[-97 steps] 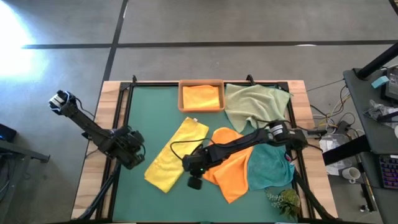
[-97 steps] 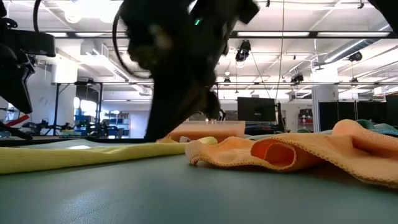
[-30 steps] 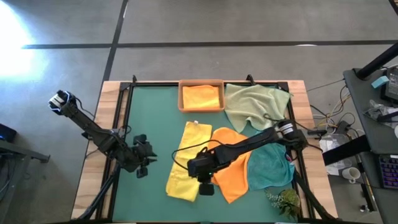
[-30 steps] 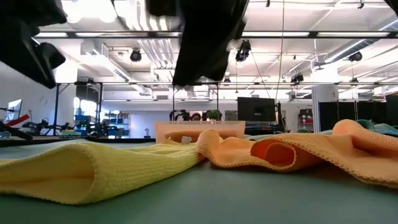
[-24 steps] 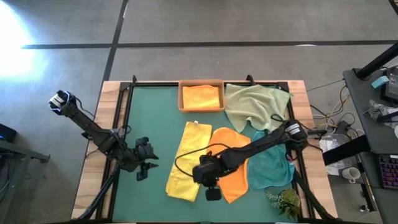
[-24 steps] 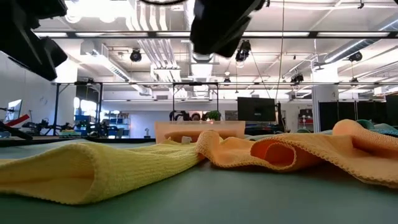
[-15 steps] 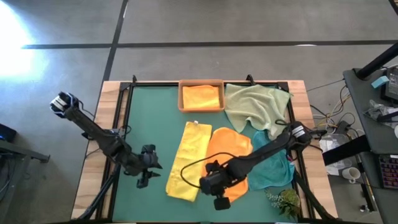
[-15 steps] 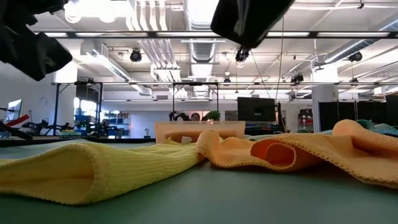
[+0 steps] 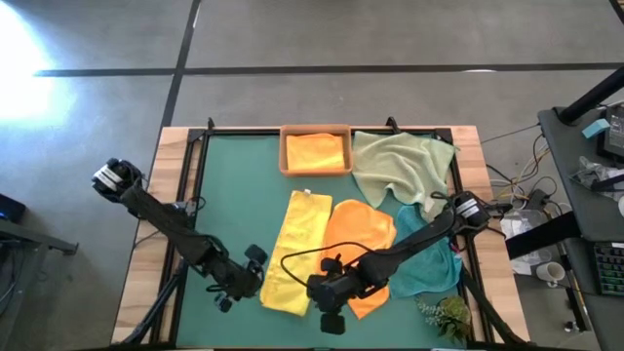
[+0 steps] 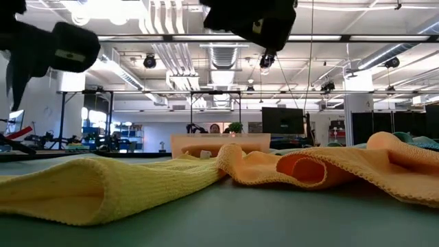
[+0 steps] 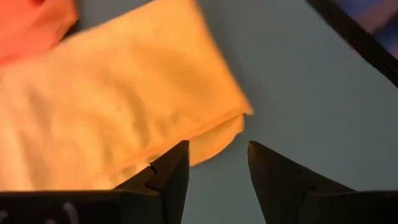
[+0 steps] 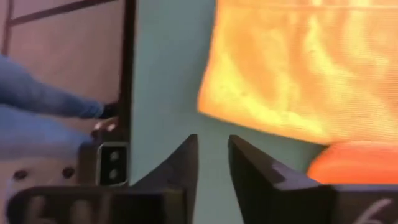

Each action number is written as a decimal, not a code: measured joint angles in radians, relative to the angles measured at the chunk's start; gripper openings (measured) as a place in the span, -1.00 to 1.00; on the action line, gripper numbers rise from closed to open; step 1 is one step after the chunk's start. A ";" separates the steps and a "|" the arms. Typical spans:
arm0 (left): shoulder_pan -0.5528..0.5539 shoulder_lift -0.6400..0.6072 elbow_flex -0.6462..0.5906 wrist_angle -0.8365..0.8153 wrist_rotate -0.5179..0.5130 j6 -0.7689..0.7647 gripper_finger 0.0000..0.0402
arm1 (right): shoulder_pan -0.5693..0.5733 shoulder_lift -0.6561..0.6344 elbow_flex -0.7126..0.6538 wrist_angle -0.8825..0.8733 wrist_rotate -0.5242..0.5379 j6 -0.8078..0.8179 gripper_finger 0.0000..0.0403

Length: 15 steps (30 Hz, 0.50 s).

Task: Fold microfiber towels
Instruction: Fold the yellow towel

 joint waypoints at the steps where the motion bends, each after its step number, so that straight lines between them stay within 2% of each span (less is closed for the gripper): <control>1: 0.000 0.002 0.004 0.002 0.011 0.037 -0.26 | 0.000 0.003 0.000 0.010 0.015 0.000 -0.51; 8: 0.000 0.001 -0.001 0.002 0.024 0.216 -0.26 | 0.024 0.068 0.000 0.107 0.038 -0.089 -0.15; 15: -0.001 0.091 0.001 0.004 0.004 0.239 -0.26 | 0.029 0.131 0.006 0.181 0.057 -0.104 -0.06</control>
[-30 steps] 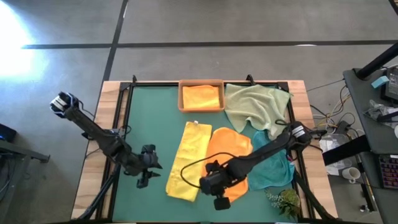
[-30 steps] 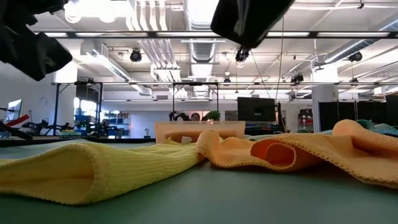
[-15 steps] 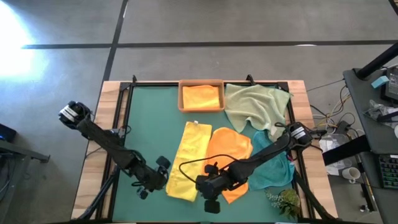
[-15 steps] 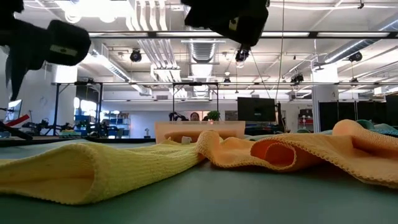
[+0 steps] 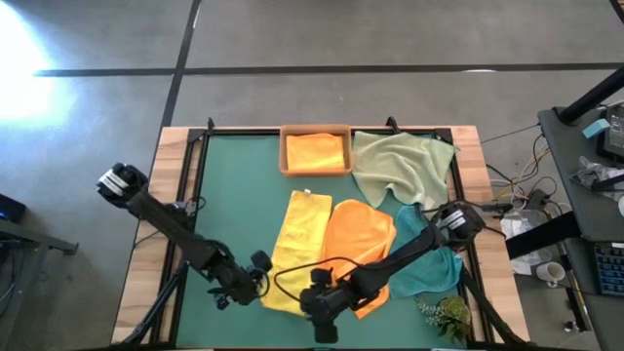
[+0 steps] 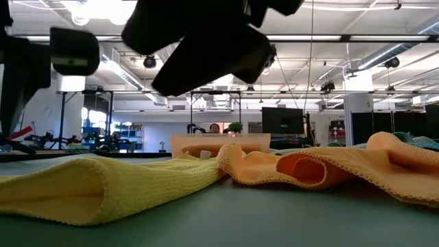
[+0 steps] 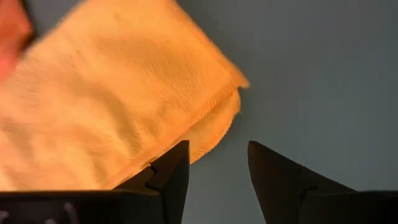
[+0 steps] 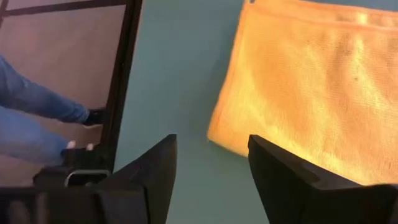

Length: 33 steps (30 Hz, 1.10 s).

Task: Fold microfiber towels
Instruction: Fold the yellow towel

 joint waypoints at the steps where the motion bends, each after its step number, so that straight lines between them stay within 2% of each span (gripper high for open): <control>1: -0.002 0.018 0.000 0.003 0.000 -0.001 -0.26 | 0.000 0.007 0.003 0.012 0.004 -0.001 -0.06; 7: -0.016 0.097 0.022 0.020 -0.026 -0.005 -0.26 | 0.004 0.050 0.009 0.031 0.006 -0.002 -0.06; 14: -0.034 0.104 0.038 0.044 -0.082 -0.003 -0.26 | 0.008 0.075 0.009 0.054 0.045 -0.002 -0.06; 24: -0.034 0.153 0.022 0.156 -0.091 0.005 -0.26 | 0.008 0.100 0.008 0.067 0.058 0.008 -0.06; 28: -0.034 0.184 0.032 0.160 -0.164 0.004 -0.26 | 0.008 0.100 0.008 0.068 0.058 0.007 -0.06; 33: -0.034 0.200 0.034 0.173 -0.174 -0.004 -0.29 | 0.010 0.100 0.008 0.064 0.059 0.000 -0.06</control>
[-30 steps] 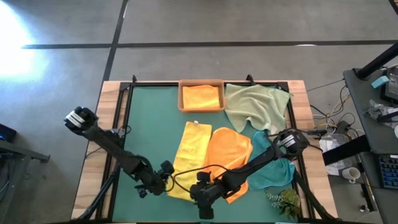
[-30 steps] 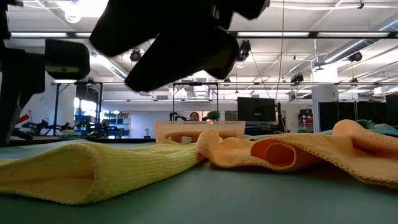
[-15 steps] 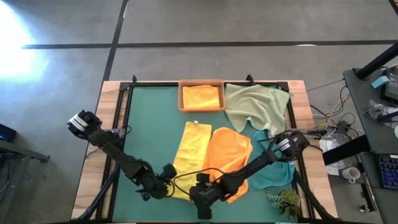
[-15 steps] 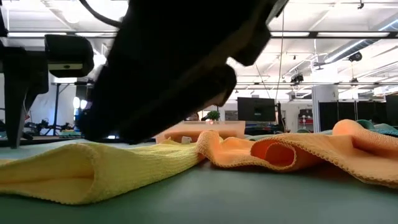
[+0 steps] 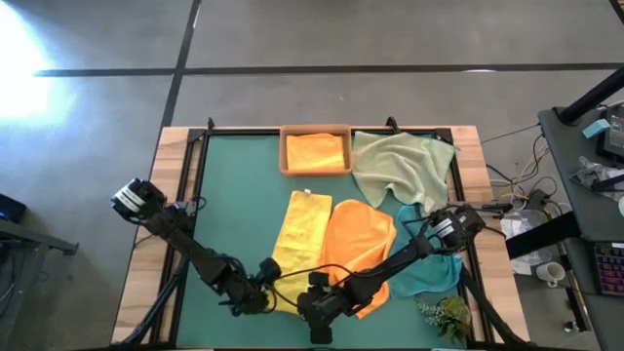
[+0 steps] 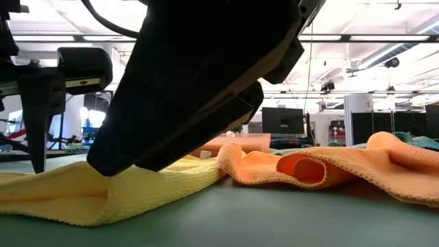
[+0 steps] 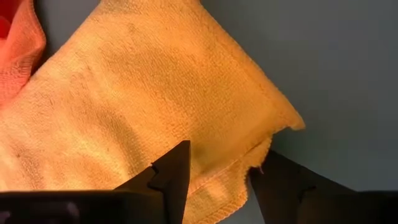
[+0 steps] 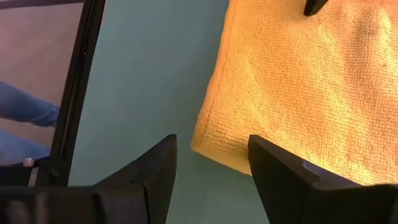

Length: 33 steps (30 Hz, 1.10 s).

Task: Fold microfiber towels
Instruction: Fold the yellow towel

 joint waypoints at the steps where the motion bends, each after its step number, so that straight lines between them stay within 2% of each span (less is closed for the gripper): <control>1: 0.000 0.000 0.000 0.000 -0.005 -0.005 -0.32 | 0.000 0.000 0.000 0.001 0.000 -0.001 -0.06; 7: -0.001 -0.001 -0.001 -0.004 -0.016 -0.092 -0.71 | 0.011 0.000 0.003 0.003 0.003 -0.034 -0.06; 9: 0.002 -0.001 -0.001 -0.005 -0.023 -0.106 -0.88 | 0.013 0.000 0.002 0.003 0.029 -0.059 -0.06; 11: 0.002 0.000 -0.002 -0.006 -0.027 -0.111 -0.96 | 0.012 0.000 0.002 0.004 0.063 -0.091 -0.06; 25: 0.003 0.000 -0.003 -0.004 -0.020 -0.140 -0.94 | 0.002 -0.001 -0.008 0.010 0.077 -0.248 -0.06; 33: 0.003 0.000 -0.003 -0.003 -0.017 -0.158 -0.94 | -0.010 -0.002 -0.065 0.122 0.068 -0.244 -0.06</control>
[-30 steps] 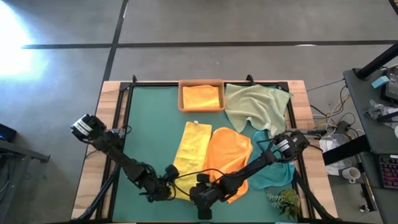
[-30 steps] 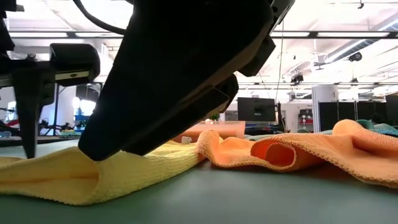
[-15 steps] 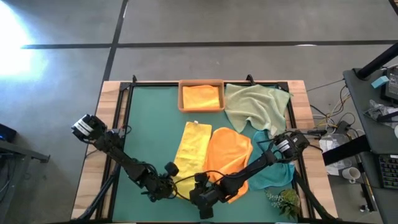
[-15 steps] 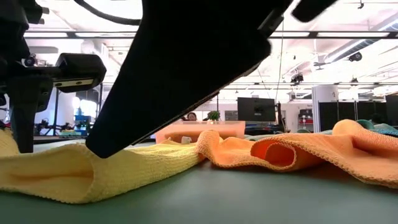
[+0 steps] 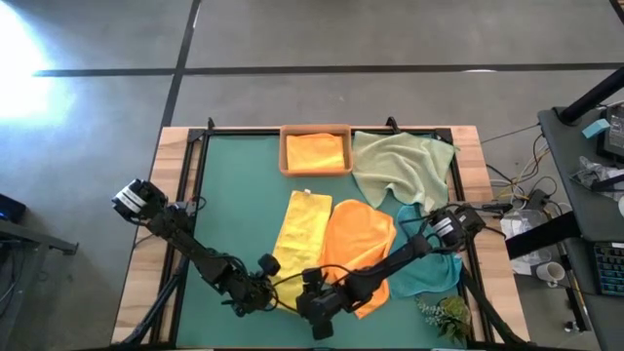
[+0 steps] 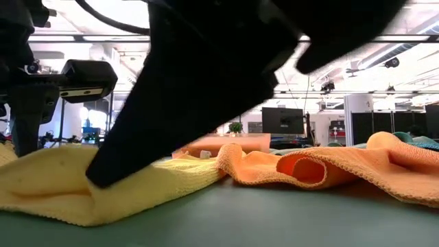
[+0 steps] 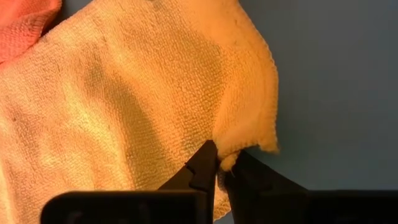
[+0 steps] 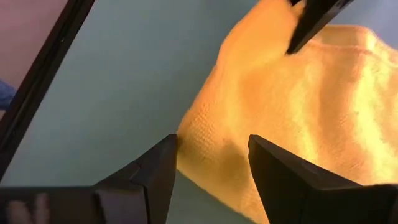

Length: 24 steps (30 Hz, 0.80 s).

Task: Fold microfiber towels
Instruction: Fold the yellow towel

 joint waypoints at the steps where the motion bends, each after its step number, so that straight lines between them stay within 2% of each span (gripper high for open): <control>1: 0.000 0.000 0.000 0.000 0.000 -0.001 -0.94 | 0.000 0.000 -0.002 -0.001 0.000 0.007 -0.06; 5: 0.000 0.000 0.000 0.001 0.001 -0.002 -0.94 | 0.000 0.000 -0.013 0.003 -0.035 0.014 -0.08; 8: 0.000 0.000 0.000 0.002 0.001 -0.005 -0.94 | -0.004 0.000 -0.021 -0.002 -0.037 0.040 -0.20; 18: 0.000 0.000 -0.001 0.003 0.001 -0.055 -0.94 | -0.006 0.000 -0.022 0.002 -0.043 0.080 -0.90; 24: 0.000 -0.026 -0.002 -0.017 0.018 -0.162 -0.94 | 0.004 -0.001 -0.022 0.002 -0.042 0.196 -0.95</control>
